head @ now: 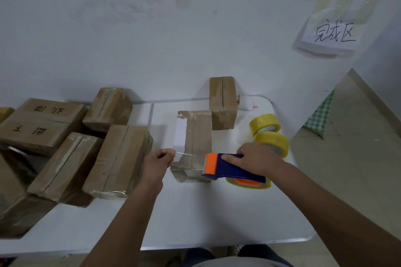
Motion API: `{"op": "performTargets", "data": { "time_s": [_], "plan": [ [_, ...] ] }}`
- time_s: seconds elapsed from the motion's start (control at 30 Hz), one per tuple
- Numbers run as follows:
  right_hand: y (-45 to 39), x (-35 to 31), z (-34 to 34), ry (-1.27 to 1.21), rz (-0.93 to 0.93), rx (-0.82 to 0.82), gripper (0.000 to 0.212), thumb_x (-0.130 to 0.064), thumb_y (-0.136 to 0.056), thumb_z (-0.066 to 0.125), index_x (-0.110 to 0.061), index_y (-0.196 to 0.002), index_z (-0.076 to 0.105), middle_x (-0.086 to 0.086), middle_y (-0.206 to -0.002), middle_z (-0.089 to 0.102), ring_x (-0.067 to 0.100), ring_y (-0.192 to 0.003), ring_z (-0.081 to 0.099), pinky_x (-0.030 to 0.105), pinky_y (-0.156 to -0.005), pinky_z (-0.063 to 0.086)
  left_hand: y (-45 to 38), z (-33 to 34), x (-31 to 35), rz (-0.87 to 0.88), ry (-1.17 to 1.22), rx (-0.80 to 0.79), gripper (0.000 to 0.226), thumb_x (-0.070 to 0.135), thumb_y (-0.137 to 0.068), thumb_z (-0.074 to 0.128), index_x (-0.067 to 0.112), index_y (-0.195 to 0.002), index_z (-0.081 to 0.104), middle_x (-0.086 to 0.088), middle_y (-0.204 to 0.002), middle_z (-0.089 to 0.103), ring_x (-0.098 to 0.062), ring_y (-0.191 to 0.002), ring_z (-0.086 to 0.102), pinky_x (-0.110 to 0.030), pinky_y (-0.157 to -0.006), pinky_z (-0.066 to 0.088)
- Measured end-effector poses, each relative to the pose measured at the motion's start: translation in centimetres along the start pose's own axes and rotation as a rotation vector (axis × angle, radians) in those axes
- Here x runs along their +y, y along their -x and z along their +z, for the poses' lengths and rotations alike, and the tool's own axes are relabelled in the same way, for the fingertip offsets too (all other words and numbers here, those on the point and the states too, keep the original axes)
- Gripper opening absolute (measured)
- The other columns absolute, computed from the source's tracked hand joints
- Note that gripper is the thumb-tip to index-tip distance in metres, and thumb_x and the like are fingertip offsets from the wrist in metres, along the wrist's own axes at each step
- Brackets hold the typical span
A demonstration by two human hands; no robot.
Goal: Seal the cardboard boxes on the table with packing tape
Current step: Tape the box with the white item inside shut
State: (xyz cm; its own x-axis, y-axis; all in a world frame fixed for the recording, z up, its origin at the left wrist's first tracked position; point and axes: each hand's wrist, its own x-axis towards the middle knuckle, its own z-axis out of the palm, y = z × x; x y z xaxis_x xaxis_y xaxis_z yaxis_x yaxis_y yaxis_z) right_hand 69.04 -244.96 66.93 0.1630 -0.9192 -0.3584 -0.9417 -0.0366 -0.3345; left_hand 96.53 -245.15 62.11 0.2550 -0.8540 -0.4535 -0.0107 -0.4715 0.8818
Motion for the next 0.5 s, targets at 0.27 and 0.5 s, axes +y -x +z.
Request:
{"op": "performTargets", "data": {
  "time_s": [0.27, 0.5],
  "plan": [
    [-0.1, -0.2, -0.4, -0.025, -0.019, -0.035, 0.064, -0.079, -0.084, 0.035, -0.021, -0.077, 0.064, -0.001, -0.072, 0.064, 0.014, -0.067, 0.062, 0.030, -0.065, 0.051, -0.5, -0.6, 0.1, 0.052, -0.023, 0.057, 0.008, 0.013, -0.093, 0.067, 0.010, -0.086, 0.070, -0.002, -0.081, 0.065, -0.012, -0.075, 0.057, -0.017, -0.071, 0.047],
    [0.0, 0.4, -0.7, -0.009, -0.067, -0.121, 0.068, -0.078, -0.084, 0.035, -0.017, -0.083, 0.066, 0.001, -0.076, 0.067, 0.014, -0.070, 0.064, 0.027, -0.065, 0.049, -0.1, -2.4, -0.5, 0.052, -0.064, 0.079, 0.012, 0.016, -0.095, 0.064, 0.005, -0.092, 0.068, -0.002, -0.078, 0.059, -0.013, -0.075, 0.053, -0.017, -0.068, 0.043]
  ]
}}
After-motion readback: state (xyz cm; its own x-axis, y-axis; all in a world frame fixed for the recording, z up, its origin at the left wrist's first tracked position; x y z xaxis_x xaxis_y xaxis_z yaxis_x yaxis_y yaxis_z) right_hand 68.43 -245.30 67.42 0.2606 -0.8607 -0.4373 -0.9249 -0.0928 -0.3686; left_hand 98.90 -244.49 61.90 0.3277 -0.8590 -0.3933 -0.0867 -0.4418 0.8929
